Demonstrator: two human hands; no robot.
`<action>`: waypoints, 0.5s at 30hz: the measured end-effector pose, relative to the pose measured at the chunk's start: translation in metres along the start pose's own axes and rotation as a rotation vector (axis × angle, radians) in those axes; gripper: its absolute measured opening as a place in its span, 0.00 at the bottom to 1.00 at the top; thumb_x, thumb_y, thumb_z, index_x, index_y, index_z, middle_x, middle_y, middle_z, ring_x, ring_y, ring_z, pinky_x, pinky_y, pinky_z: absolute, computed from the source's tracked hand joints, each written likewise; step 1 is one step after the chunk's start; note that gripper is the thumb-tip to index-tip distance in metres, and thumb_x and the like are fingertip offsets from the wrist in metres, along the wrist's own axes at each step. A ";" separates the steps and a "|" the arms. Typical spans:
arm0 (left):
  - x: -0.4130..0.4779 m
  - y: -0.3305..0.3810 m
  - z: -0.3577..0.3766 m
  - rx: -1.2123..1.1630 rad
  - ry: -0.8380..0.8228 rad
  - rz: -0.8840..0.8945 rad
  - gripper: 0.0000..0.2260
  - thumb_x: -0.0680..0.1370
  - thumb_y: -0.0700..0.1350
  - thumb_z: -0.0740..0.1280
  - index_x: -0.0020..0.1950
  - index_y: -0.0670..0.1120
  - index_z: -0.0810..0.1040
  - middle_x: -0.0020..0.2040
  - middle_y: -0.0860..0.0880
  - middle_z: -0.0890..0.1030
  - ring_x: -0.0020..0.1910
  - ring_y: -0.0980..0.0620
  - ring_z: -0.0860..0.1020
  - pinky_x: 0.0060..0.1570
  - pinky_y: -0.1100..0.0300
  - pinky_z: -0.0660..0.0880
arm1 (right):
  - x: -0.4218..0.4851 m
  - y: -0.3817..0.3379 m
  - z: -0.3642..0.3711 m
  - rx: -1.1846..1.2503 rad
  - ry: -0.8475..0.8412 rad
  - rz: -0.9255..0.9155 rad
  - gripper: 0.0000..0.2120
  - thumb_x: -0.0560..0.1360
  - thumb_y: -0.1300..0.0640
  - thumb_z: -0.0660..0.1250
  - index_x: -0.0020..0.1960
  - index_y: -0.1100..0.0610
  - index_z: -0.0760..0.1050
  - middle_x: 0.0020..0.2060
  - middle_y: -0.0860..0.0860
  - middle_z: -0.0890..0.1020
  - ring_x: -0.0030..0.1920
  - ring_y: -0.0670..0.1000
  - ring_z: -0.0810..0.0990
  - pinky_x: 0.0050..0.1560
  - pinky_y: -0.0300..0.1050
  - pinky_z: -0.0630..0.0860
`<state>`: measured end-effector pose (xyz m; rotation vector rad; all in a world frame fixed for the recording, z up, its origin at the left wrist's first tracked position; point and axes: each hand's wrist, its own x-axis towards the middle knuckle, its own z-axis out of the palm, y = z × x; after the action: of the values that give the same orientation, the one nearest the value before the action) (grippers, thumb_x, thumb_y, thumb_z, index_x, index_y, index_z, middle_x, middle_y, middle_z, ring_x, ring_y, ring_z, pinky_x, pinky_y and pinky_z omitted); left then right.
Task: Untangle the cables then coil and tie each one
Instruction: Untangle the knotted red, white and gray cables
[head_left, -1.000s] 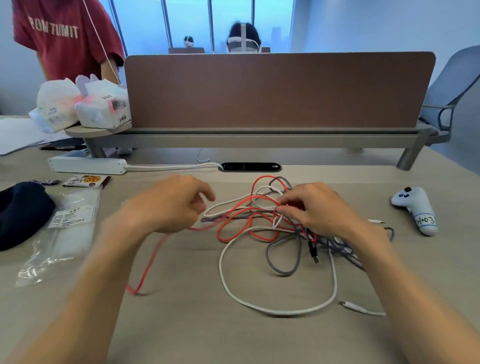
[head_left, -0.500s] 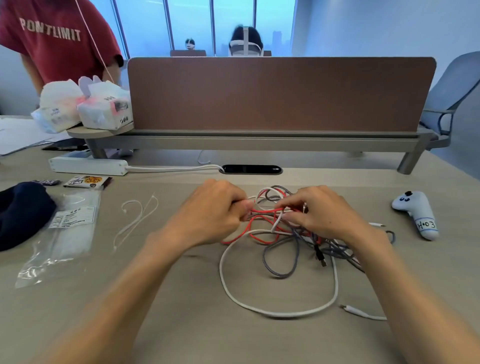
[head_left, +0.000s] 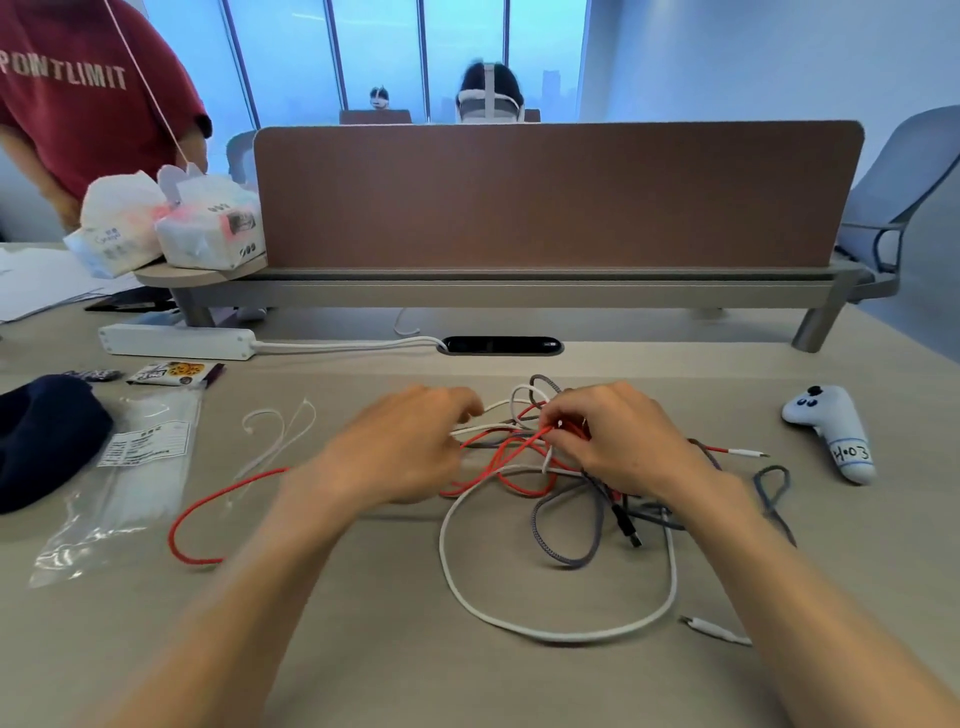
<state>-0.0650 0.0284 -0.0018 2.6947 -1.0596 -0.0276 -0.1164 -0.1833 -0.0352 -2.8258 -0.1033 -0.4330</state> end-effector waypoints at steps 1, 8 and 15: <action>0.003 0.006 0.008 0.014 0.034 0.017 0.16 0.78 0.47 0.59 0.66 0.51 0.71 0.62 0.49 0.79 0.60 0.46 0.76 0.57 0.52 0.73 | 0.000 -0.002 0.001 0.002 0.001 -0.007 0.06 0.75 0.50 0.67 0.51 0.45 0.80 0.45 0.43 0.83 0.48 0.50 0.78 0.44 0.47 0.74; 0.017 0.022 0.048 -0.258 0.058 0.035 0.13 0.77 0.55 0.66 0.57 0.50 0.71 0.44 0.51 0.84 0.47 0.52 0.78 0.41 0.59 0.67 | 0.002 -0.004 0.006 0.118 0.019 -0.035 0.09 0.71 0.55 0.66 0.49 0.46 0.80 0.41 0.42 0.83 0.43 0.47 0.79 0.45 0.52 0.77; 0.023 0.018 0.053 -0.357 0.145 0.084 0.07 0.77 0.53 0.67 0.48 0.50 0.80 0.37 0.53 0.77 0.35 0.57 0.74 0.36 0.61 0.68 | 0.000 -0.006 0.004 0.211 0.042 -0.040 0.09 0.71 0.58 0.68 0.48 0.48 0.82 0.38 0.45 0.83 0.40 0.46 0.79 0.45 0.50 0.77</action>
<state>-0.0659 -0.0113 -0.0478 2.2961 -1.0142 -0.0046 -0.1159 -0.1766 -0.0372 -2.6102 -0.1864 -0.4609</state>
